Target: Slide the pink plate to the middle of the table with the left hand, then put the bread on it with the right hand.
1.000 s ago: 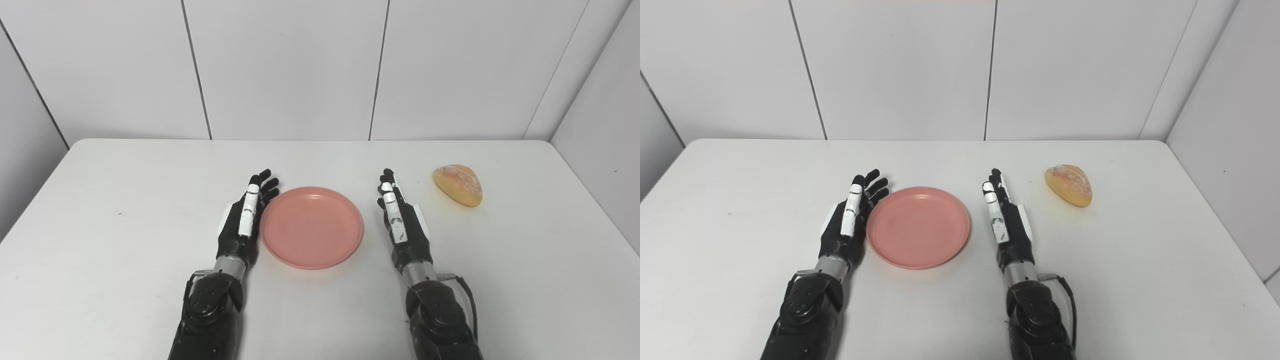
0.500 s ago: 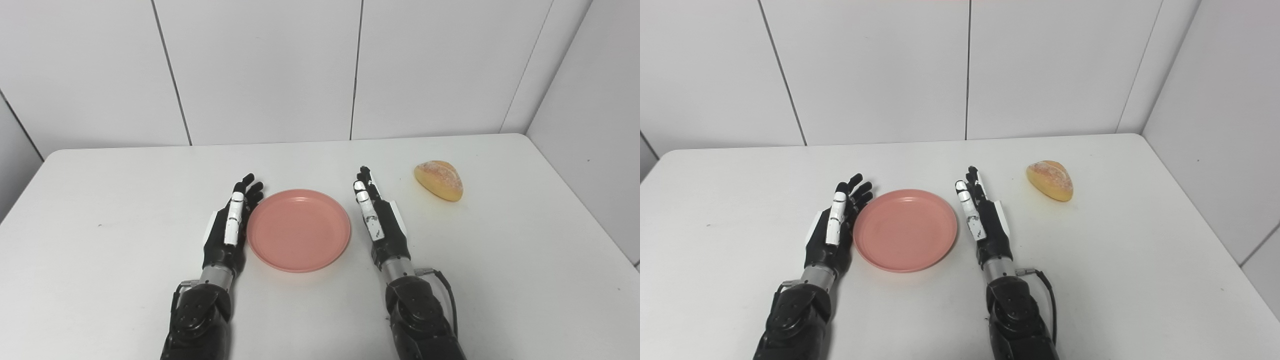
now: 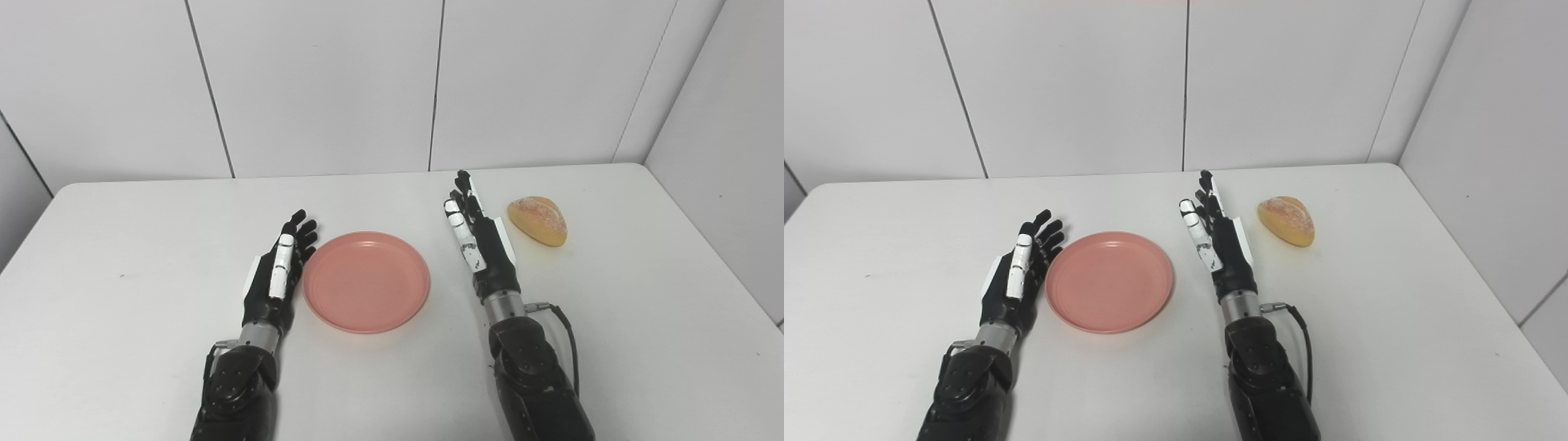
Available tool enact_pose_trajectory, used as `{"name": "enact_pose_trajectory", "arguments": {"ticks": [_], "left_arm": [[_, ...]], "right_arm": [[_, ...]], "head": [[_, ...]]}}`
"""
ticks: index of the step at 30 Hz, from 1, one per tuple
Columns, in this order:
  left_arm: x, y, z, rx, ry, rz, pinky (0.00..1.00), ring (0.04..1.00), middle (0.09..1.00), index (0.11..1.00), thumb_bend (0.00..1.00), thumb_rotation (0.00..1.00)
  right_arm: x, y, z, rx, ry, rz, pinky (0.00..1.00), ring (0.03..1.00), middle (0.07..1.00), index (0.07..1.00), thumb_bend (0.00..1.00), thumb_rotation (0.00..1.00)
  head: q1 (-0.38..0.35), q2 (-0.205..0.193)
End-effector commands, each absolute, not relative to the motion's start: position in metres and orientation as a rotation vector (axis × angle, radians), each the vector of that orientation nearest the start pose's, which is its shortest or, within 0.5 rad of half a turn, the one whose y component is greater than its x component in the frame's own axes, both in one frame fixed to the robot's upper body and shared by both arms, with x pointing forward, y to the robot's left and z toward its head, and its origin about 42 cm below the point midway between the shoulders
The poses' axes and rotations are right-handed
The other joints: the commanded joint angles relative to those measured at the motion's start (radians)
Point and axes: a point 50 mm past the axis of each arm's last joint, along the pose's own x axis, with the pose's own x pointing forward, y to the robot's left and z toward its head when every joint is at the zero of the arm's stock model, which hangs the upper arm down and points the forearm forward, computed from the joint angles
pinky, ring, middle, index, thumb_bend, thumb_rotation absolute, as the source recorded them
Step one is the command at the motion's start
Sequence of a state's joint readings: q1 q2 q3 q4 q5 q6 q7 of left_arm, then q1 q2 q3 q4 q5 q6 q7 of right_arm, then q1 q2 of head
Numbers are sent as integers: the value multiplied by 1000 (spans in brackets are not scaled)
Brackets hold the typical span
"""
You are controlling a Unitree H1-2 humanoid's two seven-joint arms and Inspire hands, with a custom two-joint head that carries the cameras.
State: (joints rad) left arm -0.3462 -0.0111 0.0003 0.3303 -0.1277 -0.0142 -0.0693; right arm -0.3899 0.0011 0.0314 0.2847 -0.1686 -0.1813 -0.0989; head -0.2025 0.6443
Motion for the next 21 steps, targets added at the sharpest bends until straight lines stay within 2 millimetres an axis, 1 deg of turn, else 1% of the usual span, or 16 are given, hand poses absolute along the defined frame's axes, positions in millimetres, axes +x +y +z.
{"name": "enact_pose_trajectory", "arguments": {"ticks": [1,2,4,7,9,11,12,13,14,15,18,20,21], "left_arm": [[397,173,122,-104,-23,-158,914,915,904,901,489,1000],[397,173,122,-104,-22,-156,918,915,904,901,488,1000],[398,173,123,-112,-22,-156,924,918,908,905,488,1000],[400,175,123,-109,-26,-144,923,916,908,906,481,1000],[400,176,123,-112,-26,-131,917,912,903,902,477,1000],[401,176,123,-118,-22,-126,918,914,902,902,480,1000],[401,177,123,-130,-25,-124,918,914,902,902,480,1000],[401,177,123,-143,-28,-123,922,916,904,904,475,1000],[402,177,123,-150,-31,-123,924,917,905,906,474,1000],[402,177,123,-152,-34,-126,923,917,905,907,475,1000],[401,175,123,-153,-42,-141,917,913,900,907,475,1000],[401,175,123,-157,-44,-147,916,911,899,909,479,1000],[401,174,123,-168,-50,-151,916,911,899,910,479,1000]], "right_arm": [[413,-172,195,-238,-461,4,951,965,974,972,664,952],[414,-175,197,-268,-474,-9,979,970,967,965,665,956],[417,-180,201,-317,-496,-32,995,976,967,962,663,956],[422,-193,209,-400,-535,-69,970,971,965,958,646,961],[425,-203,213,-421,-549,-81,973,974,971,961,608,935],[427,-209,215,-429,-551,-90,984,982,984,972,589,902],[428,-214,217,-447,-545,-107,984,983,985,972,589,900],[429,-219,218,-462,-535,-121,950,971,982,970,597,890],[430,-223,220,-470,-528,-130,919,960,980,966,601,869],[432,-228,221,-482,-519,-143,889,951,977,962,597,814],[435,-238,223,-510,-502,-177,868,942,967,948,602,727],[436,-243,224,-522,-490,-196,857,940,968,945,636,700],[437,-246,224,-540,-476,-218,857,940,968,945,637,699]], "head": [[-3,0],[-3,0],[-9,-1],[-9,-1],[-9,-1],[-13,-4],[-16,-4],[-19,-5],[-20,-5],[-22,-5],[-28,-6],[-31,-7],[-34,-8]]}}
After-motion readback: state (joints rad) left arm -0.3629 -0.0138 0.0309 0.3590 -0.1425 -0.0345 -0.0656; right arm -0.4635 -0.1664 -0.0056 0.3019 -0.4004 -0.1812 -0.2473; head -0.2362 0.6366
